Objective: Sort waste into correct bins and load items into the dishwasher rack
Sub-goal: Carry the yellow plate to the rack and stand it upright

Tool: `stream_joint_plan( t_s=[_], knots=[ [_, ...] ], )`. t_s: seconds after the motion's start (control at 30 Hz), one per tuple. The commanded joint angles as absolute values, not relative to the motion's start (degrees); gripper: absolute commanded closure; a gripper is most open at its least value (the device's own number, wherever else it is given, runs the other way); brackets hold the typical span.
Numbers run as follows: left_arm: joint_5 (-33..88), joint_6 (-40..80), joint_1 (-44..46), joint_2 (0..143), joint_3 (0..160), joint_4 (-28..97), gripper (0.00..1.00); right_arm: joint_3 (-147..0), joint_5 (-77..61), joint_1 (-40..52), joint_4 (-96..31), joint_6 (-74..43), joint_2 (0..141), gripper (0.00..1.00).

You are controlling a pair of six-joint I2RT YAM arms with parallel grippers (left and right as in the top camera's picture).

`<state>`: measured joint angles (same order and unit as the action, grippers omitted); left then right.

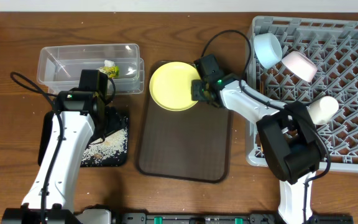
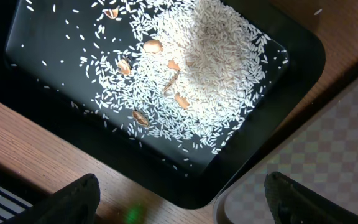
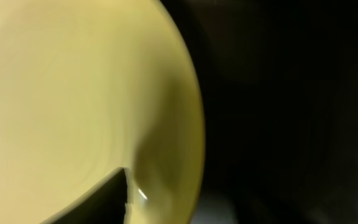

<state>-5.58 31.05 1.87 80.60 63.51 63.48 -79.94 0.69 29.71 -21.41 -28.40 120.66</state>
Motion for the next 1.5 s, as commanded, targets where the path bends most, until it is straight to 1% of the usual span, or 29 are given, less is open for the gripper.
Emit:
stream_joint_plan(
  t_s=[0.0, 0.07, 0.13, 0.23, 0.4, 0.67, 0.83, 0.97, 1.1, 1.2, 1.47],
  knots=[
    [-6.68, 30.30, 1.56, 80.90, 63.99, 63.83, 0.12, -80.23, 1.10, 30.09, -22.04, -30.41, 122.91, 0.73],
    [-6.68, 30.30, 1.56, 80.90, 63.99, 63.83, 0.13, -80.25, 1.30, 30.02, -22.04, -30.41, 122.74, 0.85],
    [-6.68, 30.30, 1.56, 80.90, 63.99, 63.83, 0.13, -80.27, 1.54, 29.76, -22.04, -30.41, 122.04, 0.92],
    [-6.68, 30.30, 1.56, 80.90, 63.99, 63.88, 0.12, -80.27, 1.54, 28.75, -22.48, -30.37, 119.70, 0.98],
    [-6.68, 30.30, 1.56, 80.90, 63.99, 63.92, 0.13, -80.27, 3.44, 26.37, -25.87, -27.77, 112.97, 0.99],
    [-6.68, 30.30, 1.56, 80.90, 63.99, 64.01, 0.13, -80.27, 13.43, 23.77, -36.03, -15.88, 95.77, 0.99],
    [-6.68, 30.30, 1.56, 80.90, 63.99, 63.99, 0.13, -80.27, 25.26, 22.15, -43.70, -9.50, 85.19, 0.99],
    [-6.68, 30.30, 1.56, 80.90, 63.99, 63.99, 0.13, -80.25, 39.33, 19.88, -49.12, -4.01, 79.59, 0.99],
    [-6.68, 30.30, 1.56, 80.90, 63.99, 63.99, 0.13, -80.25, 50.02, 16.73, -51.44, 1.89, 76.99, 0.99],
    [-6.66, 30.30, 1.56, 80.90, 63.99, 63.99, 0.13, -80.25, 55.51, 14.83, -52.82, 4.60, 76.73, 0.99],
    [-6.68, 30.30, 1.56, 80.90, 63.99, 64.03, 0.13, -80.05, 53.32, 11.75, -58.04, 3.95, 81.01, 0.99]
  ],
)
